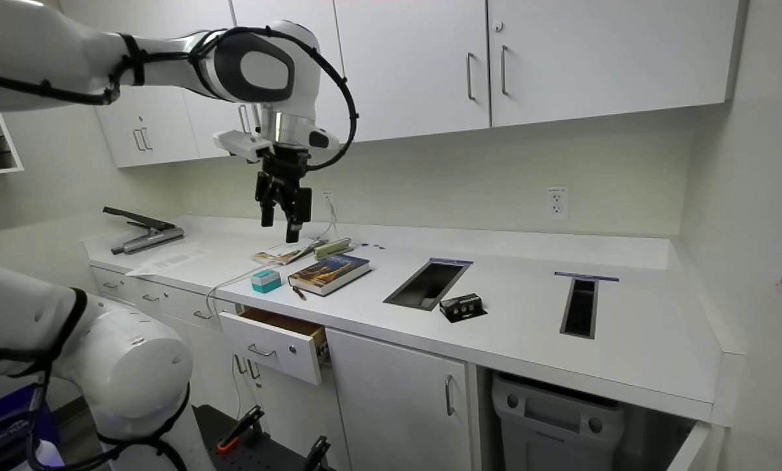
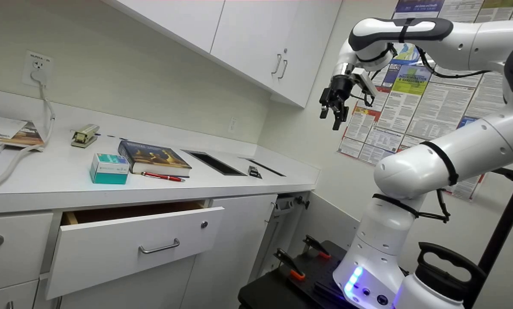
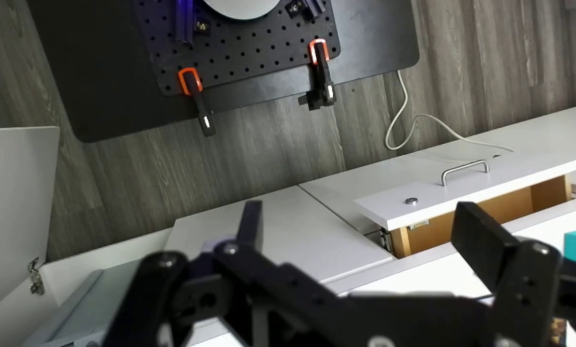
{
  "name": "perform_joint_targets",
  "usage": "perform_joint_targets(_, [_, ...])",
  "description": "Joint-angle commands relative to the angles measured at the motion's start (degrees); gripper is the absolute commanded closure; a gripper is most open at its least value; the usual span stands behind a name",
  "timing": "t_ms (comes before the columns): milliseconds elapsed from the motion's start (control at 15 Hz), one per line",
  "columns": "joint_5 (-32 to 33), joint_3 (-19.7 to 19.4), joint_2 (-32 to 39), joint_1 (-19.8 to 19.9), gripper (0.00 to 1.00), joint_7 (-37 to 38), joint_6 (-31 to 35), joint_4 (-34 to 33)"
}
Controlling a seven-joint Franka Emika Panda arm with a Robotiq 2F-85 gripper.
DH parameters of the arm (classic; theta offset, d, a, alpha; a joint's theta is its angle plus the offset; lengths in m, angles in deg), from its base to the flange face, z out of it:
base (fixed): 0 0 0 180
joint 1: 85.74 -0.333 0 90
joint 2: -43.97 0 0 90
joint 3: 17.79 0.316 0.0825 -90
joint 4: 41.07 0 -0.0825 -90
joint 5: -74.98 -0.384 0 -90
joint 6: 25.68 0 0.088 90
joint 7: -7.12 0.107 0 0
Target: Open the top right cupboard door
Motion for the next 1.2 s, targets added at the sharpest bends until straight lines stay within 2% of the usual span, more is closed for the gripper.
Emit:
perform_joint_targets(0, [0.2,-1.19,1.78,1.45,0.0,-3.62,2.67,-3.96])
perform_joint_targets(200, [1.58,-3.43,3.23,1.09,0.0,-8.98,6.02,-9.47])
perform_joint_targets(533, [6.0,-7.26,6.9,-0.74,0.0,-22.79,10.49,-19.28])
perform_joint_targets(600, [5.76,-7.57,7.01,-0.25,0.0,-22.52,8.1,-19.92])
perform_joint_targets(667, [4.61,-6.8,4.82,0.44,0.0,-20.7,9.75,-16.7])
perform_joint_targets(933, [4.61,-7.29,6.15,0.5,0.0,-21.57,9.67,-18.26])
perform_joint_targets(1133, [1.15,-8.08,9.15,-0.34,0.0,-20.44,18.21,-20.66])
